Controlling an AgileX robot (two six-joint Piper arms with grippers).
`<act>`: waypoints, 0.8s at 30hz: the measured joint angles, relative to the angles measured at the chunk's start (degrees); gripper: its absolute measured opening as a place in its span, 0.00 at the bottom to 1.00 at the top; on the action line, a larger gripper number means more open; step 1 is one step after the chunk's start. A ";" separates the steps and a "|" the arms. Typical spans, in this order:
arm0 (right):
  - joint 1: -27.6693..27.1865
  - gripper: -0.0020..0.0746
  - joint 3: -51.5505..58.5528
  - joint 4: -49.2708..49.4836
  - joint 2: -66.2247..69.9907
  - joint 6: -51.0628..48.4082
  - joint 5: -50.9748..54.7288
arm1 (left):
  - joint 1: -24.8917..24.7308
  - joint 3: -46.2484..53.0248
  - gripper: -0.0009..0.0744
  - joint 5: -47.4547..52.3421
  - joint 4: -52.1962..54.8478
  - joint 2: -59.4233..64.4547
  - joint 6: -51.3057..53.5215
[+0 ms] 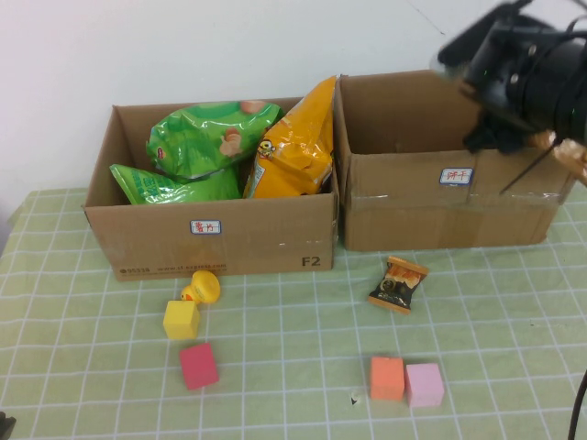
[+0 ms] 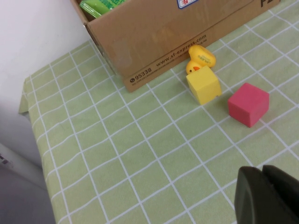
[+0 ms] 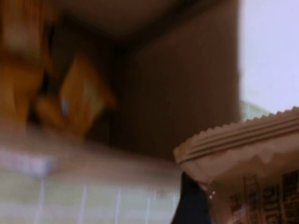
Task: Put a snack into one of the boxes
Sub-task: Place the biscuit in the biscuit box
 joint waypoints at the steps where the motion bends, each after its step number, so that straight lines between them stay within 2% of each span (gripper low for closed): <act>1: 0.00 0.65 -1.25 0.00 0.00 1.02 -0.32 | 0.00 0.00 0.01 0.00 0.00 0.00 0.00; 7: 0.00 0.65 -4.63 -0.25 -0.08 6.09 -7.16 | 0.00 0.00 0.01 -0.12 0.00 0.00 0.00; 13: 0.00 0.65 -4.62 -1.92 0.68 7.10 -22.70 | 0.00 0.00 0.01 -0.20 0.00 0.00 0.00; 18: 0.00 0.65 -4.62 -5.61 3.95 7.32 -33.17 | 0.00 0.00 0.01 -0.20 0.00 0.00 0.00; 24: -0.10 0.65 -4.62 -14.91 8.15 7.23 -38.16 | 0.00 0.00 0.01 -0.20 0.11 0.00 0.00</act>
